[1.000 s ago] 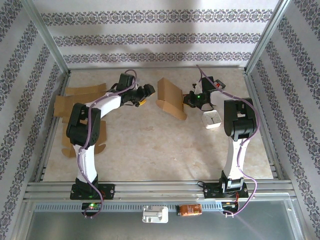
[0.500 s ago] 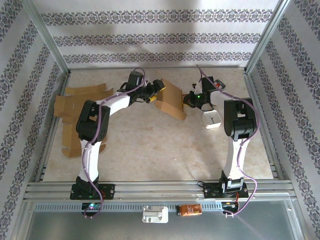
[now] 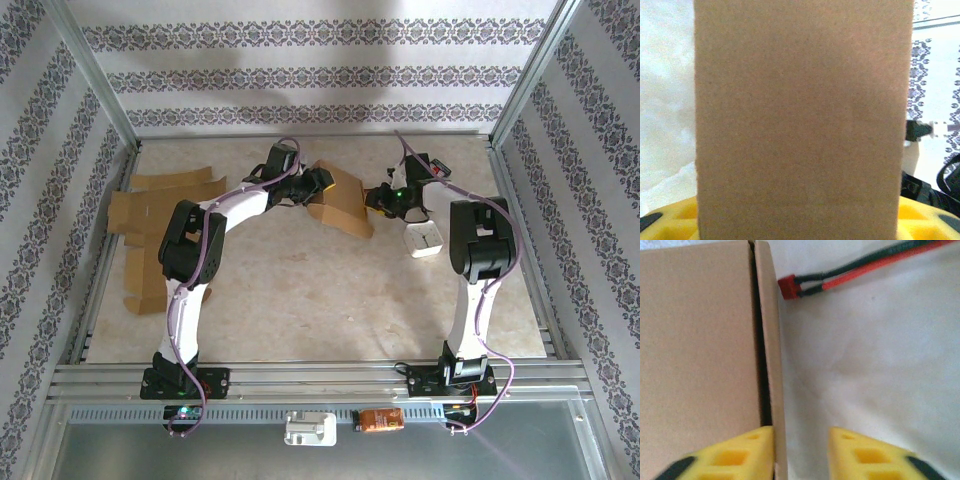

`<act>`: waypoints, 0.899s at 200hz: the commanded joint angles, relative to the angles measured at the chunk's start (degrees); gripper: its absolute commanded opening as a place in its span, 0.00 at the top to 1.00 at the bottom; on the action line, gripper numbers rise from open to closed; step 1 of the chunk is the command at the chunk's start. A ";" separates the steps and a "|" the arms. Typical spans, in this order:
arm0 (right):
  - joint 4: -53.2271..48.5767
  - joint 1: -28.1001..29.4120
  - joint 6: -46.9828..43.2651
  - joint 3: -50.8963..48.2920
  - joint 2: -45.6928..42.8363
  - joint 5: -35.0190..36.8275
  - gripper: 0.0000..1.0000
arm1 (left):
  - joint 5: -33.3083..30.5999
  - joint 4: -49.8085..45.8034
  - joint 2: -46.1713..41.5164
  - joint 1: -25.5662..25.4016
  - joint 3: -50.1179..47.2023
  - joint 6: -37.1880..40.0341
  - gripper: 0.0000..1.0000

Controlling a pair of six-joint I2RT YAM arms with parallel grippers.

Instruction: Fold the paper box

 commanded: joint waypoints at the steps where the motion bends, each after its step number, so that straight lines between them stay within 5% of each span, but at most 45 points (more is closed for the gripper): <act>1: -2.66 -0.04 -1.78 -2.05 -9.17 0.17 0.51 | -4.34 -10.18 -3.14 0.25 0.42 0.06 0.62; 57: 5.59 1.45 -7.20 -15.81 -35.56 9.23 0.22 | -4.63 -12.30 -10.23 1.84 -4.59 -3.78 0.68; 105: 24.55 18.34 -36.21 -37.58 -59.22 25.19 0.02 | -5.20 -13.74 -16.03 1.96 -7.11 -4.81 0.68; 127: 26.34 23.27 -48.69 -42.15 -62.34 22.14 0.02 | -5.43 -14.02 -17.04 1.97 -6.72 -5.65 0.68; 180: 28.44 31.70 -66.68 -44.27 -59.41 31.55 0.02 | -4.19 -8.76 -19.26 1.19 -11.43 -14.37 0.71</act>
